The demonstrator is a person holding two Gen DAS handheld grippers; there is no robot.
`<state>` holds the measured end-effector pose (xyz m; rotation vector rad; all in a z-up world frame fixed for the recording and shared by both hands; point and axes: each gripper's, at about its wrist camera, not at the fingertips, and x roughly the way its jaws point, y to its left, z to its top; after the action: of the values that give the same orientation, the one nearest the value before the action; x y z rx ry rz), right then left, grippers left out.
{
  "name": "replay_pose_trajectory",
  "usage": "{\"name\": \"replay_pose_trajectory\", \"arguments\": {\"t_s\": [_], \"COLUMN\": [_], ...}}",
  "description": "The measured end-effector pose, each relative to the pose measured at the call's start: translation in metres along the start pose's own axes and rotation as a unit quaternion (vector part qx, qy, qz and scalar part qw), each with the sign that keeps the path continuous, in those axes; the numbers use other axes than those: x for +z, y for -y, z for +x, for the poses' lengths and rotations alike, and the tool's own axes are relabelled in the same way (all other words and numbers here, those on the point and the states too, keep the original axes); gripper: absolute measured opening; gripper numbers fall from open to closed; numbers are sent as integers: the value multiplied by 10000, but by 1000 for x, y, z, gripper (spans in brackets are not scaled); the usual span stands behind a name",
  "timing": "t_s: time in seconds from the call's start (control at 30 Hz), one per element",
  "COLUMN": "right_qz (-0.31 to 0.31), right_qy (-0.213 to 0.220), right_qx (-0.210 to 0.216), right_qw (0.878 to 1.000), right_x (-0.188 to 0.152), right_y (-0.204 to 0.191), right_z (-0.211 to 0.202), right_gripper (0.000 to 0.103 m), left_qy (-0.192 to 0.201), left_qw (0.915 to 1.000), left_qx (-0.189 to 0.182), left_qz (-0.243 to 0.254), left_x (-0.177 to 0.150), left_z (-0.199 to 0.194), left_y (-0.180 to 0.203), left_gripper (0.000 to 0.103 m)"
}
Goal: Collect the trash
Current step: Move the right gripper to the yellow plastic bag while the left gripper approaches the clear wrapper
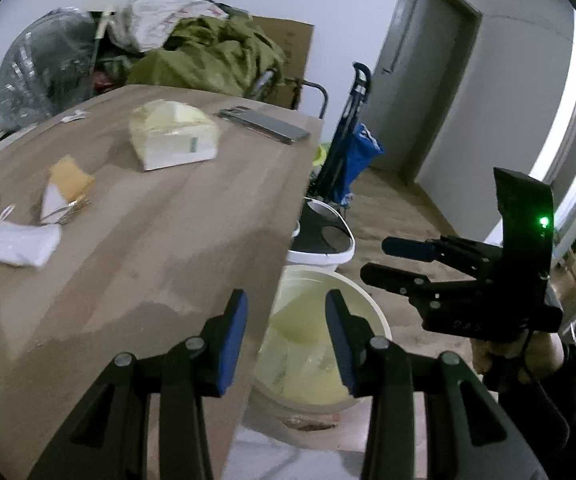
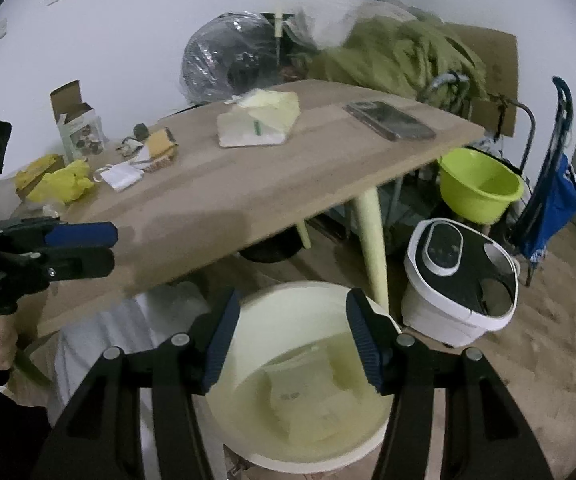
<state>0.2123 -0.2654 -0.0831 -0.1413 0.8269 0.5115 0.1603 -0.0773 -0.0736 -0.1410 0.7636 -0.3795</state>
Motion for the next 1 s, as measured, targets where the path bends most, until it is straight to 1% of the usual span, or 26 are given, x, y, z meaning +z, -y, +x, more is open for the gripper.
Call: {"name": "replay_pose_trajectory", "arguments": {"t_s": [0.27, 0.47, 0.7, 0.83, 1.0], "right_qz": [-388, -633, -940, -1093, -1291], "right_qy": [157, 173, 160, 154, 145], "right_qx": [213, 450, 766, 935, 1117], "right_qw": [9989, 9968, 9925, 9895, 9852], "right_x": [29, 46, 62, 70, 82], "right_y": [-38, -68, -105, -123, -148], "right_z": [6, 18, 35, 44, 54], "right_gripper": [53, 53, 53, 53, 53], "left_qy": [301, 557, 771, 907, 1002], "left_qw": [9987, 9953, 9887, 9834, 9780], "left_qx": [286, 550, 866, 1086, 1248], "left_qz": [-308, -569, -949, -1140, -1339], "left_x": [-4, -8, -15, -22, -31], "left_z": [-36, -66, -92, -111, -130], "left_y": [-32, -59, -88, -108, -128], "left_gripper": [40, 40, 40, 40, 40]}}
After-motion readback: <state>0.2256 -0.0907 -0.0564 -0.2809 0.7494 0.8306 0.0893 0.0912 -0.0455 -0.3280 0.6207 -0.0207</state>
